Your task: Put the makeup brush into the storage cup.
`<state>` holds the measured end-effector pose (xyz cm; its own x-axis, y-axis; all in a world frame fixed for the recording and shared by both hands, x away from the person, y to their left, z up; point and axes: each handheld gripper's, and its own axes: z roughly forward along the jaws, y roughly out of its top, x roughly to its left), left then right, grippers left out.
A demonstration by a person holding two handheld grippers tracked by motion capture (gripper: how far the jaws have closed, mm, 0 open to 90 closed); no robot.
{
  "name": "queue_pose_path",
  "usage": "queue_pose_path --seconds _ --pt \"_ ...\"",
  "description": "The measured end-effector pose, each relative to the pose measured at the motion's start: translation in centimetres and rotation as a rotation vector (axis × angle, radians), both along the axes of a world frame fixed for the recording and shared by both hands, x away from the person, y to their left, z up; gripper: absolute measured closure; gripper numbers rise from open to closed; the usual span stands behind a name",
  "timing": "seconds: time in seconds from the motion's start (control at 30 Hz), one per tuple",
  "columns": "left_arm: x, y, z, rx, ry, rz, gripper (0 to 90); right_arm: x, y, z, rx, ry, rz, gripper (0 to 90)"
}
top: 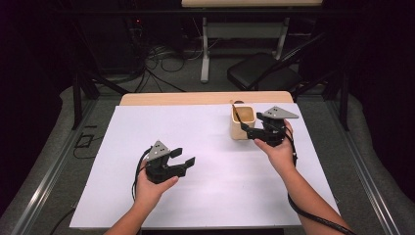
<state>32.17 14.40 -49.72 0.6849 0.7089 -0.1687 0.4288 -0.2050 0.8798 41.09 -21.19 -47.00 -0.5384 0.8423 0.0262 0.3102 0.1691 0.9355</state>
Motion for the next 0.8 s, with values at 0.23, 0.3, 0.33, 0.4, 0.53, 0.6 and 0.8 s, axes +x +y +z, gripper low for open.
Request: queue_pose_path --seconds 0.23,0.3,0.33,0.4,0.53,0.6,0.8 --pt "-0.2 0.9 -0.1 0.005 -0.003 0.013 35.3 -1.1 0.1 0.1 -0.001 -0.002 0.018 22.9" --pt "-0.3 1.2 -0.1 0.010 -0.005 0.021 35.3 -1.4 0.1 0.1 -0.001 -0.007 0.024 22.8" --pt "-0.3 1.4 -0.1 0.012 -0.011 0.027 34.9 -1.5 0.0 0.1 0.001 -0.003 0.027 22.7" --pt "-0.4 1.6 -0.1 0.007 -0.011 0.031 32.9 -1.8 0.0 0.0 0.006 -0.004 0.030 22.5" --pt "-0.6 2.2 -0.2 0.000 -0.008 0.034 32.5 -2.5 -0.2 -0.1 0.004 -0.006 0.039 22.2" --pt "-0.6 2.4 -0.3 -0.009 -0.007 0.033 32.0 -2.8 -0.4 -0.3 0.006 -0.007 0.041 22.0" --pt "-0.9 2.9 -0.5 0.015 -0.021 0.032 30.9 -3.8 -0.8 -0.8 0.008 -0.001 0.051 21.2"
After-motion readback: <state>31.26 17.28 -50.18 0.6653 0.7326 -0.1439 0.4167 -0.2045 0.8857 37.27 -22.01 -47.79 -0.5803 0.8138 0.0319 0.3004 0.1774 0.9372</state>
